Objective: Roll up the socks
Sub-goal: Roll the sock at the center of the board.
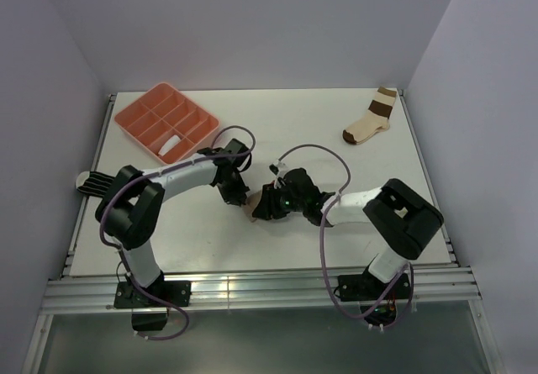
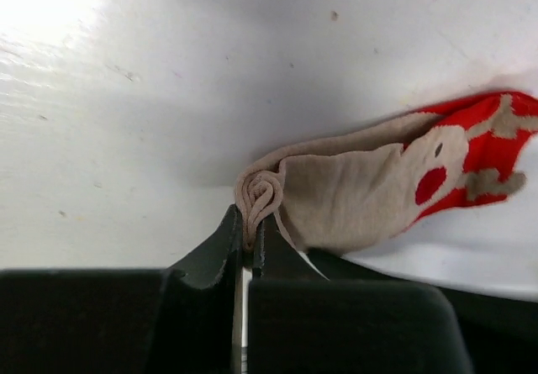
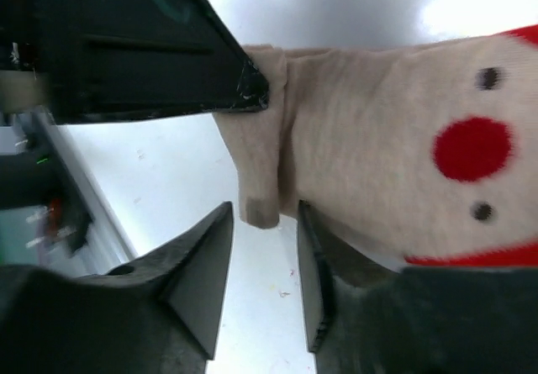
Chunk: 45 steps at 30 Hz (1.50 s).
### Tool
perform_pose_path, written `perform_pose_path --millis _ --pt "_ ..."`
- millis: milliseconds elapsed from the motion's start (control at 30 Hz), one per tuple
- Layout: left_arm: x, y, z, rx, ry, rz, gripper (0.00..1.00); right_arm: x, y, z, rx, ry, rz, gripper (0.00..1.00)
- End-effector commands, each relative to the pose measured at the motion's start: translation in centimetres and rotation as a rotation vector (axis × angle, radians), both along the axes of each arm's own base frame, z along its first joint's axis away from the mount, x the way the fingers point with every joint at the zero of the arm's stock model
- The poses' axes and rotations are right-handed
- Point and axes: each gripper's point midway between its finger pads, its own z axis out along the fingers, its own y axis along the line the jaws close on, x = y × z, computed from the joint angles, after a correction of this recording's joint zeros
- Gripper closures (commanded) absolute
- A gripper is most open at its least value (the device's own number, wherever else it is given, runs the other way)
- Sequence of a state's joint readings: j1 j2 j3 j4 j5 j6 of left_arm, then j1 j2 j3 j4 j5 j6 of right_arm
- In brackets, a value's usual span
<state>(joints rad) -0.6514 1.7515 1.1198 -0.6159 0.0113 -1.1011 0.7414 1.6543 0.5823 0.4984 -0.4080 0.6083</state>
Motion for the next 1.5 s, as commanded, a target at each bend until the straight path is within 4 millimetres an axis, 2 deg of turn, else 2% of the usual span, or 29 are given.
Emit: perform_pose_path --millis 0,33,67,100,167,200,267,300,433,667,867,933,1033,1133,1167,1200,1267,1400,1433,1467 --pt "-1.9 2.7 -0.8 0.181 0.101 -0.061 1.00 1.7 -0.6 2.2 -0.123 -0.171 -0.046 0.55" --pt "-1.6 2.4 -1.0 0.186 0.108 -0.070 1.00 2.0 -0.7 3.1 -0.142 -0.221 -0.049 0.54" --pt "-1.7 2.3 -1.0 0.190 0.118 -0.078 1.00 1.3 -0.7 3.1 -0.179 -0.236 -0.037 0.54" --pt "-1.5 2.1 -0.8 0.190 0.123 -0.081 1.00 2.4 -1.2 3.7 -0.230 -0.305 -0.081 0.53" --pt "-1.6 2.0 -1.5 0.207 0.153 -0.100 1.00 1.9 -0.5 4.9 -0.281 -0.379 -0.081 0.53" --pt "-1.5 1.9 -1.4 0.211 0.160 -0.105 1.00 2.4 -0.8 5.1 -0.331 -0.432 -0.105 0.53" --pt "-1.5 1.8 -1.8 0.218 0.179 -0.118 1.00 2.1 -0.1 5.3 -0.366 -0.474 -0.100 0.53" --pt "-1.4 1.7 -1.8 0.217 0.183 -0.122 1.00 1.3 0.8 5.4 -0.376 -0.499 -0.069 0.53" --pt "-1.7 1.5 -2.3 0.220 0.211 -0.137 1.00 0.9 1.7 4.1 -0.472 -0.559 -0.061 0.53" --pt "-2.2 1.4 -2.9 0.220 0.240 -0.152 1.00 0.4 3.4 2.3 -0.543 -0.594 -0.027 0.53" --pt "-2.1 1.4 -2.9 0.224 0.244 -0.158 1.00 0.3 3.5 -0.1 -0.618 -0.595 -0.002 0.55" --pt "-2.3 1.4 -3.1 0.225 0.251 -0.155 1.00 0.3 3.4 -0.6 -0.639 -0.597 -0.001 0.58" --pt "-2.5 1.3 -3.4 0.212 0.262 -0.147 1.00 -0.2 3.3 -1.5 -0.662 -0.592 0.012 0.69" --pt "-2.5 0.5 -3.2 0.167 0.259 -0.128 0.99 -0.7 2.9 -2.7 -0.702 -0.580 0.020 0.85" --pt "-2.7 0.4 -3.2 0.149 0.268 -0.125 0.99 -0.8 2.5 -3.1 -0.720 -0.573 0.021 0.95" --pt "-2.8 0.3 -3.1 0.140 0.269 -0.116 0.98 -1.1 2.4 -3.4 -0.720 -0.559 0.017 1.00" --pt "-2.5 0.4 -2.9 0.122 0.263 -0.076 0.97 -1.5 1.5 -4.0 -0.725 -0.534 0.009 1.00" --pt "-1.7 1.1 -1.9 0.065 0.241 0.020 0.90 -2.8 0.8 -3.9 -0.629 -0.448 -0.017 1.00" --pt "-1.3 1.4 -1.7 0.056 0.234 0.043 0.89 -2.9 0.0 -4.4 -0.627 -0.420 -0.025 1.00" --pt "-1.2 1.6 -1.7 0.050 0.227 0.058 0.88 -3.1 0.1 -4.4 -0.588 -0.388 -0.029 1.00"
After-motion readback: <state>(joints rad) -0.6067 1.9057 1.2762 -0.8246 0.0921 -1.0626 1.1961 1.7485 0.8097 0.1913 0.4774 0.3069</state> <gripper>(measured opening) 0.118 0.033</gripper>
